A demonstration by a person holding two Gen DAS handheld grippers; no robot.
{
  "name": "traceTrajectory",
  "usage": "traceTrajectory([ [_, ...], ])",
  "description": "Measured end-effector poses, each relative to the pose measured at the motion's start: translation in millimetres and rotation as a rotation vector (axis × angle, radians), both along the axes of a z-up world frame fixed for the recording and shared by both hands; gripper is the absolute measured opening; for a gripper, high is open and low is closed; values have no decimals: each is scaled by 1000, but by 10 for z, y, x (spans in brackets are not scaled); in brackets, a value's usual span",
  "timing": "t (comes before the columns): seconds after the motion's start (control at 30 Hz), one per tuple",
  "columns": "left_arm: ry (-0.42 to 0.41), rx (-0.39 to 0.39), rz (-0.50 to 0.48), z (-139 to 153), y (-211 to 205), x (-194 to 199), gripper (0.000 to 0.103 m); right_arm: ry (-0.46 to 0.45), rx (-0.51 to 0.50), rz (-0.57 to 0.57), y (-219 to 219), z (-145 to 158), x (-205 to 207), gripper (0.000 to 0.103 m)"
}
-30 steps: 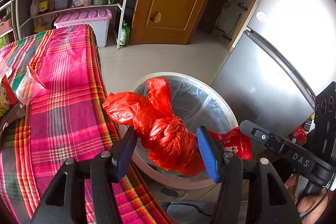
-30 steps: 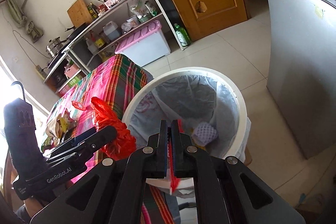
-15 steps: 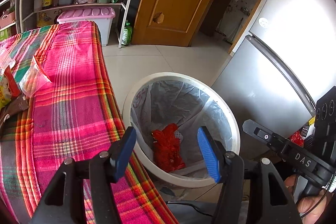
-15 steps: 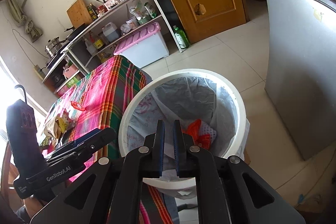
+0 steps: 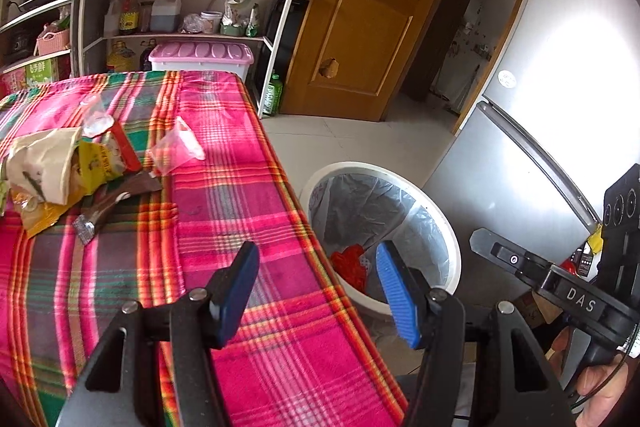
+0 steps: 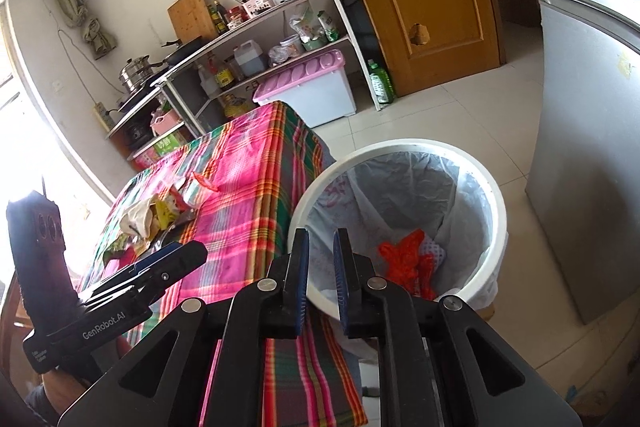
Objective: Collect trash
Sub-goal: 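Move both tools back over the table toward the remaining trash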
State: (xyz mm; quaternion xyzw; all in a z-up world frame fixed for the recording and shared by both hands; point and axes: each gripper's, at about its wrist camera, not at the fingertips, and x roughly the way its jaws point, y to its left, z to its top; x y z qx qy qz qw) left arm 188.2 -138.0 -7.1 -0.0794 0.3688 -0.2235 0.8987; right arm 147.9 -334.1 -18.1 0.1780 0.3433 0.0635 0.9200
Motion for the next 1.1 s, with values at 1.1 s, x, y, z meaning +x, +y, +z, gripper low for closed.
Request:
traceTrajectory([
  [1.1, -23, 22, 330, -6, 1578, -524, 63, -14, -52, 304, 1267, 62, 54, 54],
])
